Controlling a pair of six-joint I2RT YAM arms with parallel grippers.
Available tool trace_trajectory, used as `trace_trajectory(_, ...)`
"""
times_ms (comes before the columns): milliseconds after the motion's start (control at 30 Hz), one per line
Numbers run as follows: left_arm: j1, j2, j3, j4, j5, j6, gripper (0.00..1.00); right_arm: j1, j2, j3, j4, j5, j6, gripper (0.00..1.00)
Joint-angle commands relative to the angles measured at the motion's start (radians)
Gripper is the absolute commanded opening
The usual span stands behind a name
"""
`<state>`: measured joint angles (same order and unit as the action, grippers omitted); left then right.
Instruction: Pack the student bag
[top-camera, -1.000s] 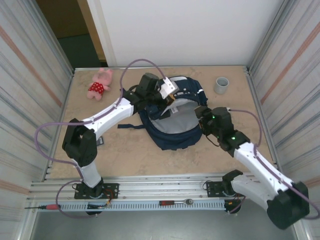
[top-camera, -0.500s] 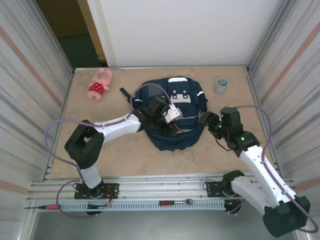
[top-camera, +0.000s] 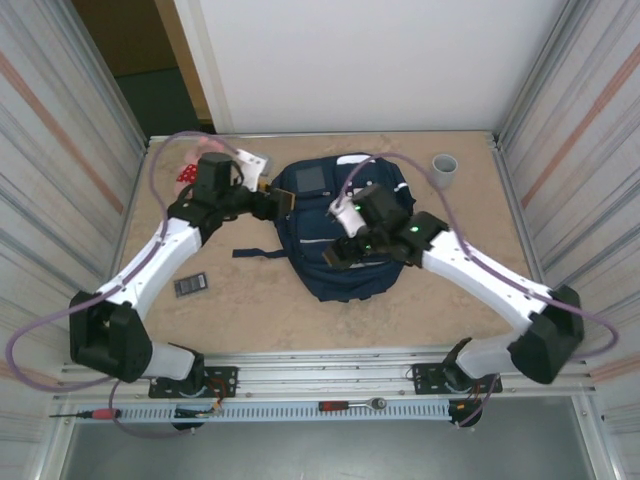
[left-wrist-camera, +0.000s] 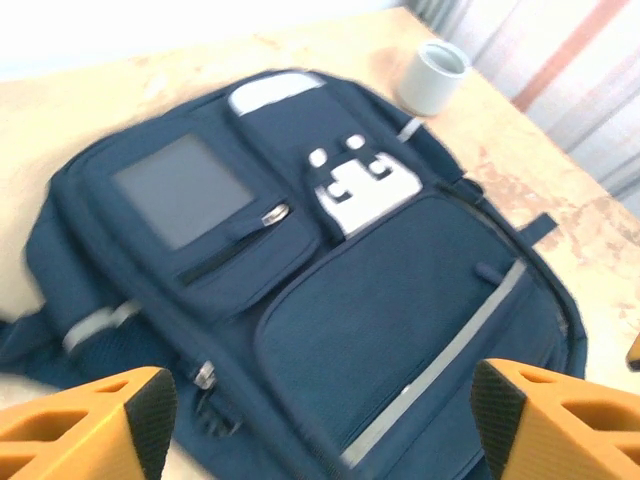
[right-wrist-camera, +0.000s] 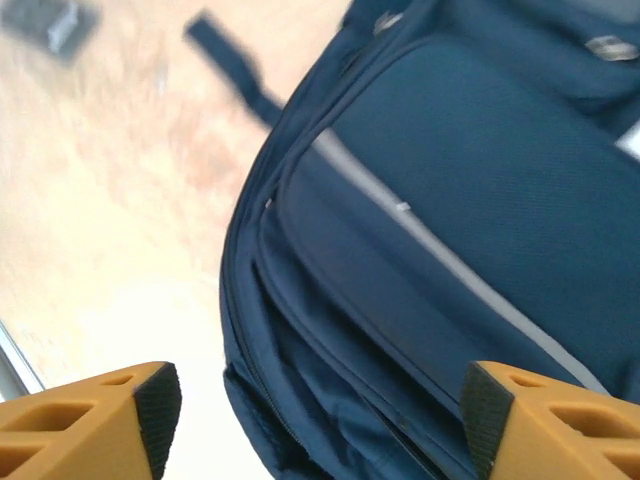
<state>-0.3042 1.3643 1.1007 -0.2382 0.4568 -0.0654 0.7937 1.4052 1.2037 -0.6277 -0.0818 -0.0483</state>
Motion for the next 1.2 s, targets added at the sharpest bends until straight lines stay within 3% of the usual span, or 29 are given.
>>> trace_trajectory(0,0.061,-0.027,-0.087,-0.048,0.04,-0.074,0.79,0.047,0.097,0.041,-0.081,0.04,-0.22,0.78)
trace_trajectory(133,0.101,-0.056,-0.153,-0.027,0.031,-0.086,0.8,0.058,0.184,0.039,-0.052,-0.011,-0.237,0.79)
trace_trajectory(233,0.103,-0.043,-0.179,-0.019,0.017,-0.076,0.8,0.059,0.234,0.013,-0.032,0.004,-0.255,0.75)
trace_trajectory(400,0.109,0.018,-0.195,-0.014,0.059,0.054,0.8,0.06,0.239,-0.04,0.021,0.115,-0.269,0.36)
trace_trajectory(533,0.134,0.097,-0.185,0.023,0.176,0.254,0.79,0.059,0.156,-0.067,0.031,0.077,-0.313,0.12)
trace_trajectory(667,0.152,0.202,-0.117,-0.002,0.319,0.473,0.77,0.058,0.08,-0.071,0.007,0.027,-0.358,0.0)
trace_trajectory(767,0.151,0.281,-0.026,-0.124,0.378,0.666,0.76,0.039,0.03,-0.063,0.008,-0.005,-0.366,0.0)
trace_trajectory(933,0.152,0.353,0.058,-0.182,0.373,0.794,0.76,-0.027,-0.011,-0.045,0.017,-0.072,-0.349,0.0)
trace_trajectory(967,0.151,0.362,0.073,-0.189,0.376,0.801,0.76,-0.032,-0.011,-0.047,0.015,-0.074,-0.36,0.03)
trace_trajectory(1033,0.151,0.369,0.088,-0.194,0.382,0.806,0.76,-0.03,-0.001,-0.064,-0.007,-0.072,-0.419,0.26)
trace_trajectory(1067,0.15,0.369,0.089,-0.192,0.38,0.809,0.76,-0.026,0.007,-0.071,-0.02,-0.067,-0.45,0.33)
trace_trajectory(1167,0.15,0.36,0.082,-0.188,0.359,0.808,0.76,-0.019,0.038,-0.09,-0.053,-0.026,-0.534,0.44)
